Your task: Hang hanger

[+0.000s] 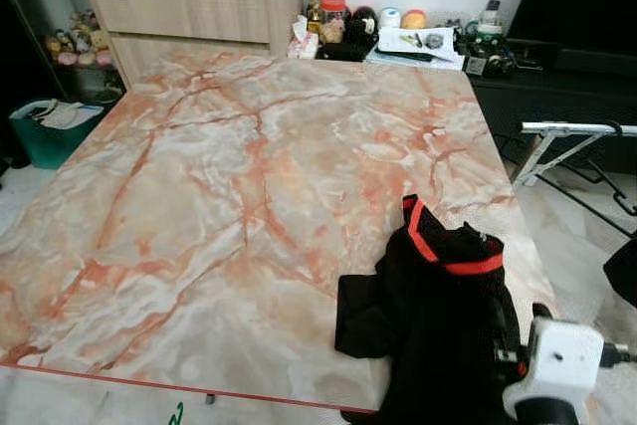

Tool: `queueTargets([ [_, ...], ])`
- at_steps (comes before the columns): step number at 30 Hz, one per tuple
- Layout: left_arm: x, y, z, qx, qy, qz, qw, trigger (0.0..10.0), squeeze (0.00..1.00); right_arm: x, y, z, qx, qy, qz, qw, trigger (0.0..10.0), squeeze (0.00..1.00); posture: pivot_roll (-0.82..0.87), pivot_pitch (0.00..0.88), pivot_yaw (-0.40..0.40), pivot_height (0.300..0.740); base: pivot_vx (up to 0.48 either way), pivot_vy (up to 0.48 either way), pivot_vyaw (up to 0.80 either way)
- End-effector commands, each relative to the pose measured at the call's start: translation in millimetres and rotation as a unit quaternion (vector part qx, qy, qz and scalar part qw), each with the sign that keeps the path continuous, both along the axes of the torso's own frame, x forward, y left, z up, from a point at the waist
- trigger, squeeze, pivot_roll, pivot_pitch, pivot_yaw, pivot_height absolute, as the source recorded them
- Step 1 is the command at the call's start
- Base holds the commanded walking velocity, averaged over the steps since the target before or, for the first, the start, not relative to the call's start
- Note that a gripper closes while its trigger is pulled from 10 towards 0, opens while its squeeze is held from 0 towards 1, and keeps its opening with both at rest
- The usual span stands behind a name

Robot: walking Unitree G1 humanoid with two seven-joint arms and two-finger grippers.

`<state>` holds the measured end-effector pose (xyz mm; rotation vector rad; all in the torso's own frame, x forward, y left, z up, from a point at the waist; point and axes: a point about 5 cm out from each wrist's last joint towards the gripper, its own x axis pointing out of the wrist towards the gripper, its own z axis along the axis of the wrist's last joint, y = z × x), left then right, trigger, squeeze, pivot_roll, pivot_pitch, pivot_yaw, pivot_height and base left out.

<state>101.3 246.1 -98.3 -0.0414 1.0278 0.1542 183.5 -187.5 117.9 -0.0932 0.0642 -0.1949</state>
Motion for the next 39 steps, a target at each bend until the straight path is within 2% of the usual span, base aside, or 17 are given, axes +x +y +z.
queueTargets([
  [1, -8.3, 0.5, -2.4, 0.002, 0.016, 0.001, 1.0, 10.0, 0.0, 2.1, 4.1, 16.8, 0.006, -0.046, 0.004, 0.999, 10.0, 0.0, 0.03, 0.138, -0.018, 0.74, 0.0, 0.0, 0.0],
  [8, -7.6, 2.7, -1.5, 0.007, 0.013, 0.003, 1.0, 10.0, 0.0, 8.1, 8.6, 31.8, 0.024, -0.091, 0.006, 0.996, 10.0, 0.0, 0.04, 0.135, -0.019, 0.74, 0.0, 0.0, 0.0],
  [10, -7.2, 3.4, -1.2, 0.009, 0.012, 0.004, 1.0, 10.0, 0.0, 14.4, 7.6, 38.1, 0.023, -0.108, 0.002, 0.994, 10.0, 0.0, 0.03, 0.133, -0.019, 0.74, 0.0, 0.0, 0.0],
  [15, -6.6, 2.3, -1.5, 0.009, 0.013, 0.002, 1.0, 10.0, 0.0, 23.8, 1.8, 30.2, 0.005, -0.094, -0.01, 0.995, 10.0, 0.0, 0.04, 0.129, -0.018, 0.74, 0.0, 0.0, 0.0],
  [19, -4.7, 0.3, -1.6, 0.009, 0.012, -0.004, 1.0, 10.0, 0.0, 28.8, 5.7, 18.6, 0.009, -0.076, -0.006, 0.997, 10.0, 0.0, 0.04, 0.122, -0.022, 0.74, 0.0, 0.0, 0.0],
  [26, -3.7, -0.1, -1.3, 0.014, 0.011, -0.011, 1.0, 10.0, 0.0, 28.9, 9.9, 10.3, 0.015, -0.065, -0.005, 0.998, 10.0, 0.0, 0.04, 0.115, -0.021, 0.74, 0.0, 0.0, 0.0],
  [31, -2.7, 0.5, -0.7, 0.017, 0.009, -0.017, 1.0, 10.0, 0.0, 28.6, 4.6, 6.7, 0.016, -0.062, -0.02, 0.998, 10.0, 0.0, 0.04, 0.112, -0.02, 0.74, 0.0, 0.0, 0.0],
  [39, 0.7, -1.0, 0.4, 0.016, -0.003, -0.021, 1.0, 10.0, 0.0, 27.9, 3.8, 4.2, 0.011, -0.058, -0.019, 0.998, 10.0, 0.0, 0.04, 0.117, -0.023, 0.74, 0.0, -0.268, 0.0],
])
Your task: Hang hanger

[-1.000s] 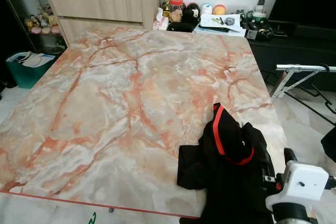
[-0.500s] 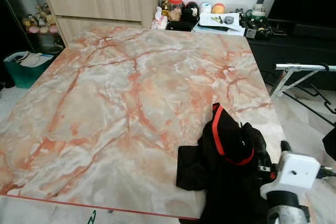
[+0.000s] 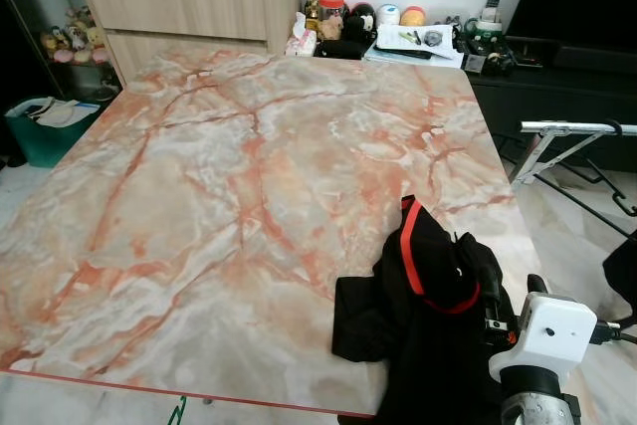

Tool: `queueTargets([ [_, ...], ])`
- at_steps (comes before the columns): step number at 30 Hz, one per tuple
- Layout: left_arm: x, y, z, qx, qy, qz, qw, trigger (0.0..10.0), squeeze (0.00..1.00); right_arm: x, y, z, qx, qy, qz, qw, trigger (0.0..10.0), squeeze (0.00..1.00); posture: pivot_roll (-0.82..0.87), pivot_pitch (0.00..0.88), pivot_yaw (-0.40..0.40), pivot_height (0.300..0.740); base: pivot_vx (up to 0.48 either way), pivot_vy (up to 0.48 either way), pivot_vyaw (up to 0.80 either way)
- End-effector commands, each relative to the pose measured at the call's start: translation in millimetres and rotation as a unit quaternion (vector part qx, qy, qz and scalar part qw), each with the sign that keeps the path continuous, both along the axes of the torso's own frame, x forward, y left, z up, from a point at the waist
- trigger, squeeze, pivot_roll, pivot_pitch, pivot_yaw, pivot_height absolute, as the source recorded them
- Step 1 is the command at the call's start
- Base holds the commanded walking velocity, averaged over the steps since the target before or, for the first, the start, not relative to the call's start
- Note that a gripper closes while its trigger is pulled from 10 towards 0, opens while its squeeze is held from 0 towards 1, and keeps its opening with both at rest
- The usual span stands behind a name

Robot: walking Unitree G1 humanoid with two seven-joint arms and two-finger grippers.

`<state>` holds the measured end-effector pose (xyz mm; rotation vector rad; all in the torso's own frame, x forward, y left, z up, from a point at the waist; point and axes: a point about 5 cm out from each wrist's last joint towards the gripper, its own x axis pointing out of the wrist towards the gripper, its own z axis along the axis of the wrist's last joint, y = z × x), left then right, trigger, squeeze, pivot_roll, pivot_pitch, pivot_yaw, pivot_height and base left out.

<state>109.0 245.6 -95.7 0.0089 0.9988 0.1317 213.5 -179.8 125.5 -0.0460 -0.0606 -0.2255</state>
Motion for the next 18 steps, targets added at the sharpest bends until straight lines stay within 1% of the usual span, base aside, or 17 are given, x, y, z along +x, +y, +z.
queueTargets([
  [1, -6.8, -0.8, -2.1, -0.001, 0.009, 0.0, 1.0, 10.0, 0.0, -2.0, -3.8, -3.4, -0.008, 0.008, -0.005, 1.0, 10.0, 0.0, 0.04, 0.117, -0.023, 0.74, 0.0, -0.27, 0.0],
  [13, -4.5, -3.7, -1.6, -0.006, -0.001, -0.001, 1.0, 10.0, 0.0, -1.7, -1.9, -3.7, -0.011, 0.006, 0.004, 1.0, 10.0, 0.0, 0.04, 0.124, -0.026, 0.74, 0.0, -0.267, 0.0],
  [18, -4.6, -3.3, -1.3, -0.006, -0.002, -0.002, 1.0, 10.0, 0.0, -1.6, 1.0, -4.3, -0.015, 0.008, 0.017, 1.0, 10.0, 0.0, 0.04, 0.126, -0.026, 0.74, 0.0, -0.27, 0.0],
])
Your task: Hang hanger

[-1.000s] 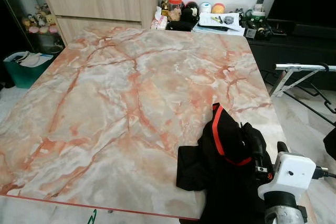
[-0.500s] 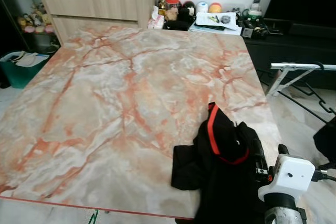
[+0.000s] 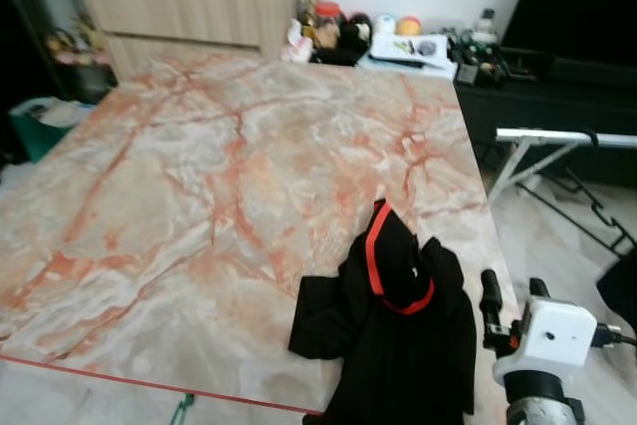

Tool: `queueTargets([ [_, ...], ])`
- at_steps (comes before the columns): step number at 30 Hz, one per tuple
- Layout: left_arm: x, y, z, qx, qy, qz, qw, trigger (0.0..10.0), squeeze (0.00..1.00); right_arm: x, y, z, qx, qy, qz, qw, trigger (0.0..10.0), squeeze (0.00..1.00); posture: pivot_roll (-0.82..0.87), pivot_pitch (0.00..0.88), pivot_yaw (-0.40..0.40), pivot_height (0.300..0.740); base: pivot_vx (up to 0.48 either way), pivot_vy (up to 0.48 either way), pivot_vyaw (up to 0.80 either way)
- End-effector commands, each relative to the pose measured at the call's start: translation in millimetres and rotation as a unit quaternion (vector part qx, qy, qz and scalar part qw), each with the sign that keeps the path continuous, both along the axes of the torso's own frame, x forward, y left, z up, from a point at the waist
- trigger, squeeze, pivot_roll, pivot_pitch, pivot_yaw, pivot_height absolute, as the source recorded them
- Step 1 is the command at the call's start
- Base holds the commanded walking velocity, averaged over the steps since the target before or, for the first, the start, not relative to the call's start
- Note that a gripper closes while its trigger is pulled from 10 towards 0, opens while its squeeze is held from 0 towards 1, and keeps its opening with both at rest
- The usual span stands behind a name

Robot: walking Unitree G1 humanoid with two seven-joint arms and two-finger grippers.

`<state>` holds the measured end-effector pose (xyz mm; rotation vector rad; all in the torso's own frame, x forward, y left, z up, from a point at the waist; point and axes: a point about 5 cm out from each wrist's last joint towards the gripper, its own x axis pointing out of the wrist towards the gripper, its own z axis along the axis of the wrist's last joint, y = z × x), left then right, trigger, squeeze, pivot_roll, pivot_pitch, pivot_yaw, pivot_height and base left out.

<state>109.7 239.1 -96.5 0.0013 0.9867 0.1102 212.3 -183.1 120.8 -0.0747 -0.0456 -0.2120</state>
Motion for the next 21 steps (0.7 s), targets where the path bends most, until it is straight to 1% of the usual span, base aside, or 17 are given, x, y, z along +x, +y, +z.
queueTargets([
  [1, -5.3, 3.3, -0.5, 0.001, 0.005, 0.006, 1.0, 10.0, 0.0, -0.4, 4.3, 0.4, -0.001, -0.001, 0.01, 1.0, 10.0, 0.0, 0.04, 0.126, -0.026, 0.74, 0.0, -0.266, 0.0],
  [4, -5.1, 2.3, -0.6, 0.0, 0.004, 0.005, 1.0, 10.0, 0.0, -0.8, 5.7, 1.4, -0.009, -0.003, 0.02, 1.0, 10.0, 0.0, 0.04, 0.126, -0.026, 0.74, 0.0, -0.269, 0.0],
  [9, -4.3, 0.9, -0.6, -0.003, 0.002, 0.003, 1.0, 10.0, 0.0, -0.6, 5.8, 1.1, -0.008, -0.003, 0.021, 1.0, 10.0, 0.0, 0.04, 0.127, -0.027, 0.74, 0.0, -0.266, 0.8],
  [14, -4.1, 0.5, -0.7, -0.004, 0.002, 0.003, 1.0, 10.0, 0.0, -1.1, 6.0, -0.3, 0.003, -0.002, 0.021, 1.0, 10.0, 0.0, 0.04, 0.128, -0.027, 0.74, 0.0, -0.27, 0.0],
  [21, -4.7, 0.3, -0.8, -0.004, 0.002, 0.003, 1.0, 10.0, 0.0, -1.6, 6.6, -1.6, 0.002, 0.002, 0.026, 1.0, 10.0, 0.0, 0.05, 0.131, -0.026, 0.74, 0.0, -0.268, 0.0],
])
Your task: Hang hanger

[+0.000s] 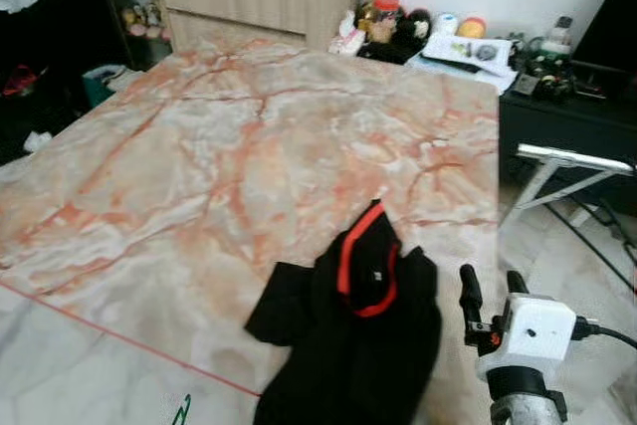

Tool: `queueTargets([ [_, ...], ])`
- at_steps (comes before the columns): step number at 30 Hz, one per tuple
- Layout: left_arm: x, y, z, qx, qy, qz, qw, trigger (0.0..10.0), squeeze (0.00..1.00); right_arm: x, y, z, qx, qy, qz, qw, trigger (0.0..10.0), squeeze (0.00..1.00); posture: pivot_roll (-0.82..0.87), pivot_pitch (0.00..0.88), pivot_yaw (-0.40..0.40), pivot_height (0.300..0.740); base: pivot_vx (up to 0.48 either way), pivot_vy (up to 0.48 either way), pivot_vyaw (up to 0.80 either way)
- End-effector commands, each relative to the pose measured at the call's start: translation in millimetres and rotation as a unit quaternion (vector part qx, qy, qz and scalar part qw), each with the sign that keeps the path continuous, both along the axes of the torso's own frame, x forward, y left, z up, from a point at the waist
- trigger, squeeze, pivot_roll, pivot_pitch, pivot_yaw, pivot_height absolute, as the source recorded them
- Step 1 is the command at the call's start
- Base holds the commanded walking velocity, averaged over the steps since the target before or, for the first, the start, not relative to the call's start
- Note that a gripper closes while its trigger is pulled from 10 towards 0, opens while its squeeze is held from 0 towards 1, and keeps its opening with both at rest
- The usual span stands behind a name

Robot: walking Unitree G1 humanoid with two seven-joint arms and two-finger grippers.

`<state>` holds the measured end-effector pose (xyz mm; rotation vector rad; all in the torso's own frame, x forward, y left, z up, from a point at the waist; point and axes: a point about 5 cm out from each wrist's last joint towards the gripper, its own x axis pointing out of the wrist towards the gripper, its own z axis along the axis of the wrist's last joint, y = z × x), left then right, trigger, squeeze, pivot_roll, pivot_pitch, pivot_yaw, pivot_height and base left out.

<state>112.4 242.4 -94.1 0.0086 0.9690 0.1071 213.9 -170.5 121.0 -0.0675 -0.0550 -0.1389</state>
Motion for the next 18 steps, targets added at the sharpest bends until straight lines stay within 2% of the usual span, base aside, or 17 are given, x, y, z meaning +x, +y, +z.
queueTargets([
  [1, -7.8, -3.0, -3.3, -0.008, 0.012, 0.006, 1.0, 10.0, 0.0, -3.2, -6.0, -2.3, 0.0, 0.006, -0.01, 1.0, 10.0, 0.0, 0.05, 0.131, -0.026, 0.74, 0.0, -0.274, 0.0],
  [11, -11.7, -6.6, -5.9, -0.01, 0.023, 0.007, 1.0, 10.0, 0.0, -3.7, -6.8, -4.8, 0.006, 0.012, -0.011, 1.0, 10.0, 0.0, 0.05, 0.13, -0.028, 0.74, 0.0, -0.269, 0.0],
  [15, -13.4, -8.9, -7.0, -0.012, 0.027, 0.007, 1.0, 10.0, 0.0, -5.6, -10.3, -11.0, 0.016, 0.029, -0.026, 0.999, 10.0, 0.0, 0.04, 0.129, -0.029, 0.74, 0.0, -0.266, 0.0],
  [18, -14.0, -8.9, -7.3, -0.012, 0.028, 0.006, 1.0, 10.0, 0.0, -6.9, -13.1, -15.8, 0.033, 0.04, -0.04, 0.998, 10.0, 0.0, 0.05, 0.129, -0.029, 0.74, 0.0, -0.27, -0.79],
])
